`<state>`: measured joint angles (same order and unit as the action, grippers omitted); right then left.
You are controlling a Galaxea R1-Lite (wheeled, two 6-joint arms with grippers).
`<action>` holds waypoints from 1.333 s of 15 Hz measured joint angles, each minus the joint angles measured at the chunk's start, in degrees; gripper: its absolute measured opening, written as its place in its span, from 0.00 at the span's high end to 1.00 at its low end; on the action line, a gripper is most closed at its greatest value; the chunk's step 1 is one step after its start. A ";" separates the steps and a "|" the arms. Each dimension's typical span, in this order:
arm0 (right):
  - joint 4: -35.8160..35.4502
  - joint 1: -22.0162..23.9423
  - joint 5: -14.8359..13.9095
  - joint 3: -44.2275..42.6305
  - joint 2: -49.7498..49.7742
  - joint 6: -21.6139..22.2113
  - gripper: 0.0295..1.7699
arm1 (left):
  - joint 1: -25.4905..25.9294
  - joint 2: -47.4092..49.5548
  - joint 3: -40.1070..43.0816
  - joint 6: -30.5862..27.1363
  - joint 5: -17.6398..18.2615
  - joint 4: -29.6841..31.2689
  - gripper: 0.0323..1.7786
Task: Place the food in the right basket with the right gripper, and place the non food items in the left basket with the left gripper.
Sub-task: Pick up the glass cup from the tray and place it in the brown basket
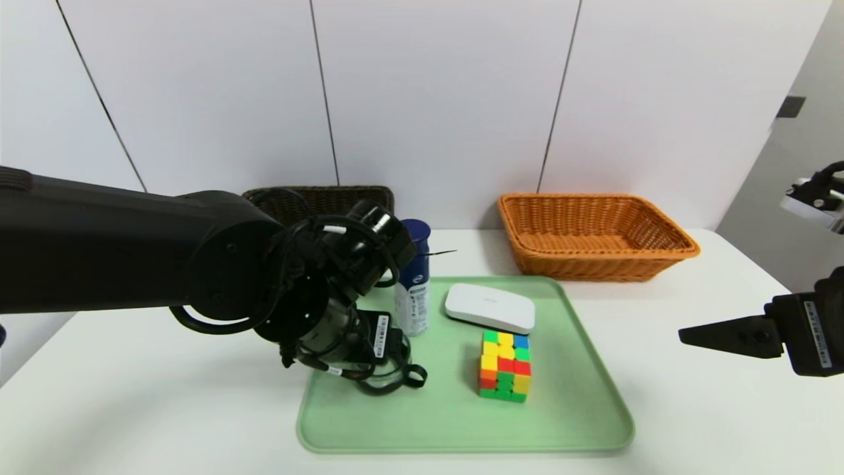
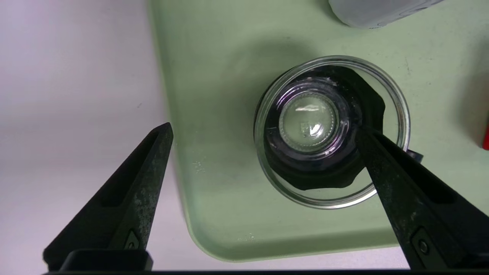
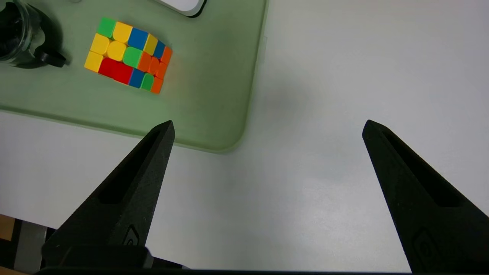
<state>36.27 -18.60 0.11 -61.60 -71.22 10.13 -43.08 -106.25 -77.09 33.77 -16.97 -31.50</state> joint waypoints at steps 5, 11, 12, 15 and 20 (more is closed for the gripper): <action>0.00 0.09 0.10 0.06 0.24 0.73 0.04 | -0.07 -0.91 0.02 -0.12 0.05 0.50 0.05; 0.00 0.09 0.20 0.17 0.24 0.83 0.04 | -0.07 -2.54 0.05 0.21 0.16 0.83 0.05; 0.02 0.09 0.20 0.17 0.24 0.80 0.04 | -0.07 -2.65 0.05 0.22 0.16 0.85 0.05; -0.02 0.09 0.22 0.17 0.24 0.80 0.04 | 0.02 -2.84 0.02 0.13 0.13 0.83 0.16; -0.09 0.09 0.29 0.13 0.24 0.78 0.04 | 0.02 -2.86 0.02 0.21 0.05 0.83 0.54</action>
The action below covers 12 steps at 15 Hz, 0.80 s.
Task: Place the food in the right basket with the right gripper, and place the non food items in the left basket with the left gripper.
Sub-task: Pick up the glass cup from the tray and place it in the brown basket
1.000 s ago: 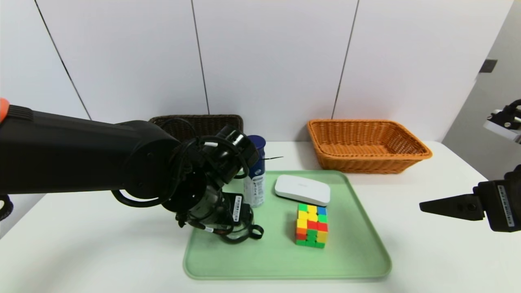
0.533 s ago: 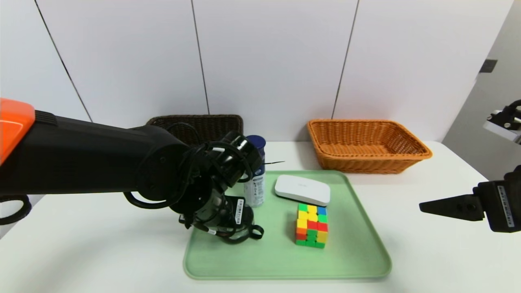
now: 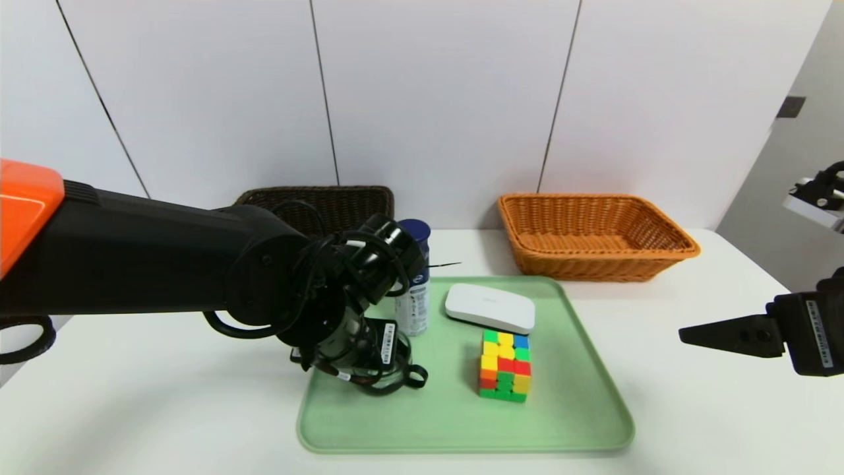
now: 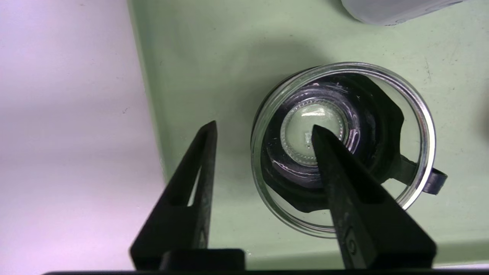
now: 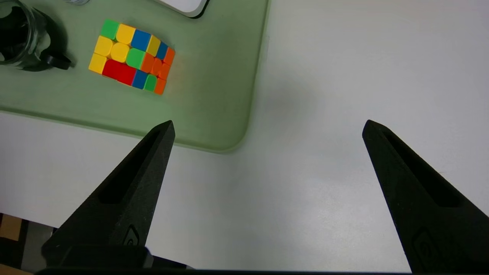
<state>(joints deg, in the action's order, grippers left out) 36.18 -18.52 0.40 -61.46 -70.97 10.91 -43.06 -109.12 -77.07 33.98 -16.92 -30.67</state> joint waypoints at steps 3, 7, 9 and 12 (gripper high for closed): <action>0.09 0.00 0.01 0.00 0.02 0.09 0.04 | 0.01 0.13 -0.09 0.09 -0.02 0.05 0.96; 0.06 0.00 0.01 0.02 0.02 0.16 0.04 | 0.00 0.57 0.02 -0.02 -0.07 -0.15 0.96; 0.09 0.00 0.01 0.02 0.02 0.13 0.04 | 0.00 1.67 0.02 -0.13 -0.16 -0.41 0.96; 0.15 0.00 0.04 0.06 0.17 0.69 0.04 | 0.10 5.45 0.11 -0.66 -0.27 -1.83 0.96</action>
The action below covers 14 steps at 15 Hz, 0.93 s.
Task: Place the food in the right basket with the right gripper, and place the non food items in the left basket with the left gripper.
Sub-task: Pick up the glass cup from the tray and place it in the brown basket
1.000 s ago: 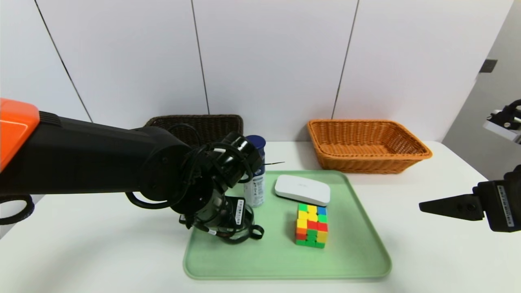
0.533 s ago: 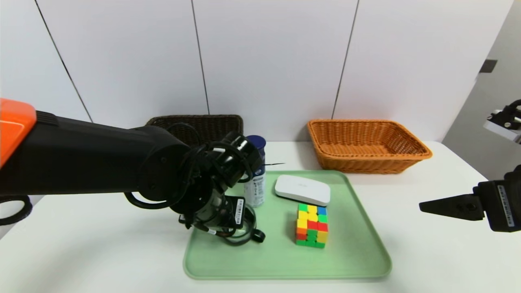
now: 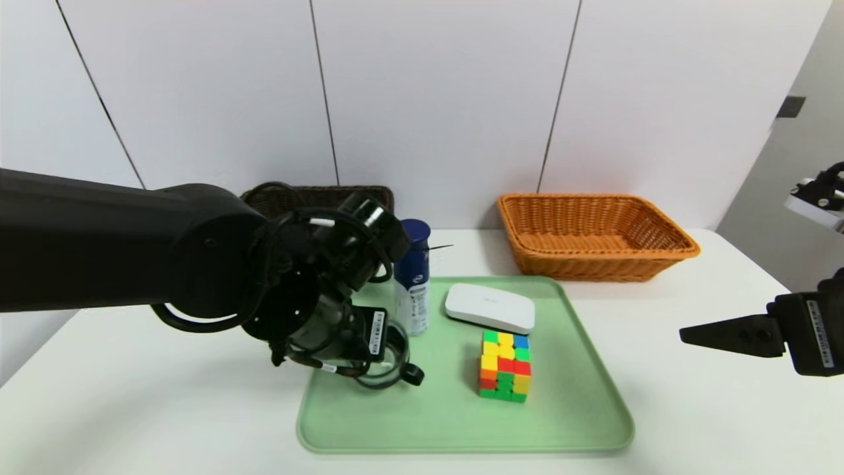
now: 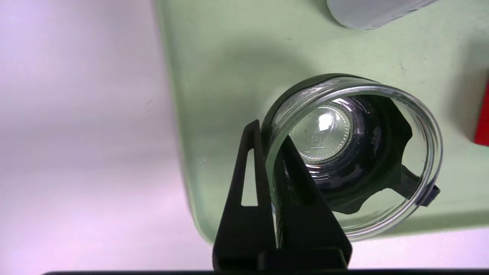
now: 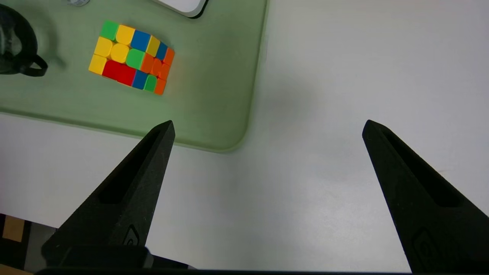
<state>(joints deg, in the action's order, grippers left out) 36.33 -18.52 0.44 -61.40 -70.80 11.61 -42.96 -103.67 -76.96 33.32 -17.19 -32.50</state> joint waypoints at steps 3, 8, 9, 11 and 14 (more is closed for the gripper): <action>0.00 0.00 0.07 0.49 0.40 0.05 0.04 | 0.54 5.27 0.01 -2.23 -0.09 -1.76 0.96; -0.04 0.00 0.07 0.57 0.88 0.00 0.04 | 8.66 12.32 -3.61 -14.08 -0.11 -1.26 0.96; 0.00 0.00 0.07 0.52 0.99 -0.06 0.04 | 10.85 12.57 -6.11 -16.40 -0.11 -1.37 0.96; 0.11 -0.16 0.11 0.50 1.24 -0.17 0.04 | 15.63 11.82 -11.63 -22.24 -0.11 -1.34 0.96; 0.13 -0.63 0.16 0.60 2.17 -0.48 0.04 | 20.44 8.66 -17.14 -26.99 -0.12 -0.88 0.96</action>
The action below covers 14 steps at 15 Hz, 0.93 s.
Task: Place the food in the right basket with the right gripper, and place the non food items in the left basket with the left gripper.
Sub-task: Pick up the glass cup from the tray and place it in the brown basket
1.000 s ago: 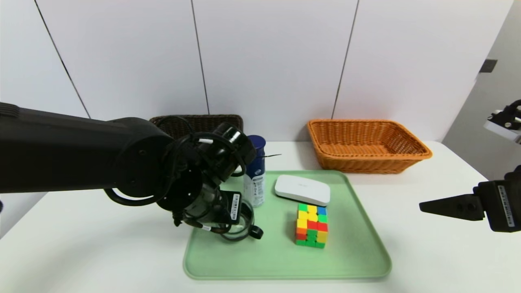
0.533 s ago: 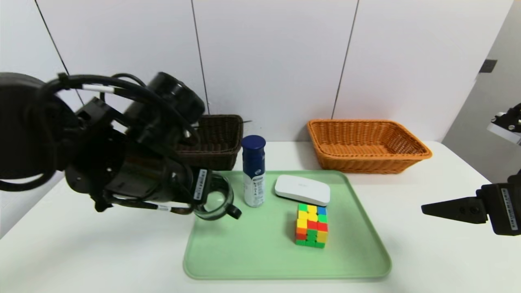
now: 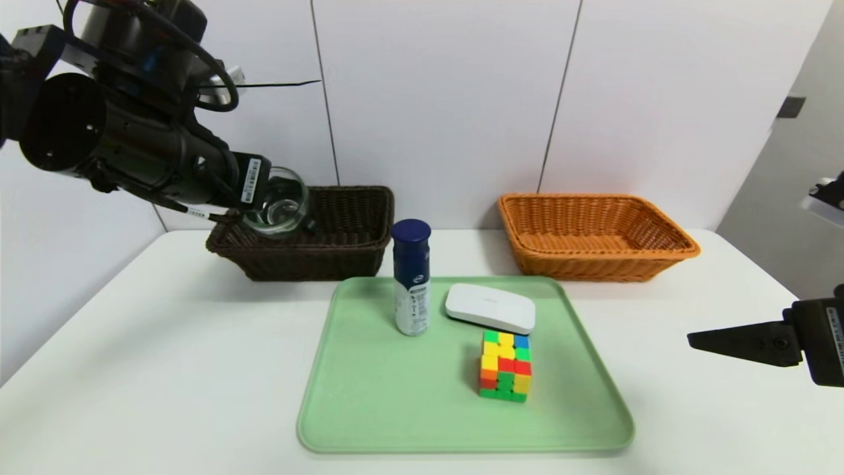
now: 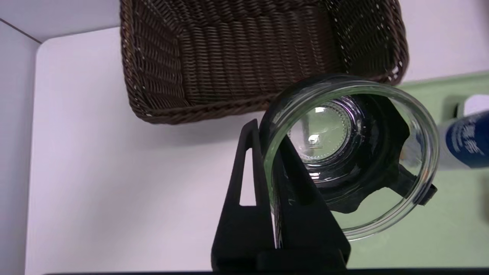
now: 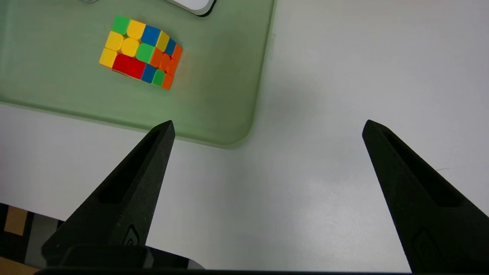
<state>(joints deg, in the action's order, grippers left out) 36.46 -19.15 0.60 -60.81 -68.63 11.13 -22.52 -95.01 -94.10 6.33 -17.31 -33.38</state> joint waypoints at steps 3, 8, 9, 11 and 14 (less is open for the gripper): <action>-0.24 -0.33 0.09 -0.13 1.74 -0.06 0.04 | 2.62 -4.05 -2.65 0.37 0.28 1.52 0.96; -0.28 -0.80 1.74 -1.18 5.27 -1.77 0.04 | 4.11 -11.46 -6.12 0.32 0.56 8.39 0.96; -0.13 -0.80 1.60 -1.23 5.77 -2.01 0.04 | 4.36 -13.06 -7.44 0.32 0.54 8.52 0.96; 0.00 -0.77 1.44 -1.16 6.46 -2.06 0.04 | 5.42 -16.37 -10.01 0.37 0.56 8.52 0.96; 0.02 -0.55 1.41 -0.93 7.06 -2.10 0.04 | 7.89 -20.94 -12.48 0.74 0.67 8.33 0.96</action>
<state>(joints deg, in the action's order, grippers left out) 36.49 -19.70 2.01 -61.73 -61.57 9.03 -14.63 -115.96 -106.58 7.07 -16.64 -25.05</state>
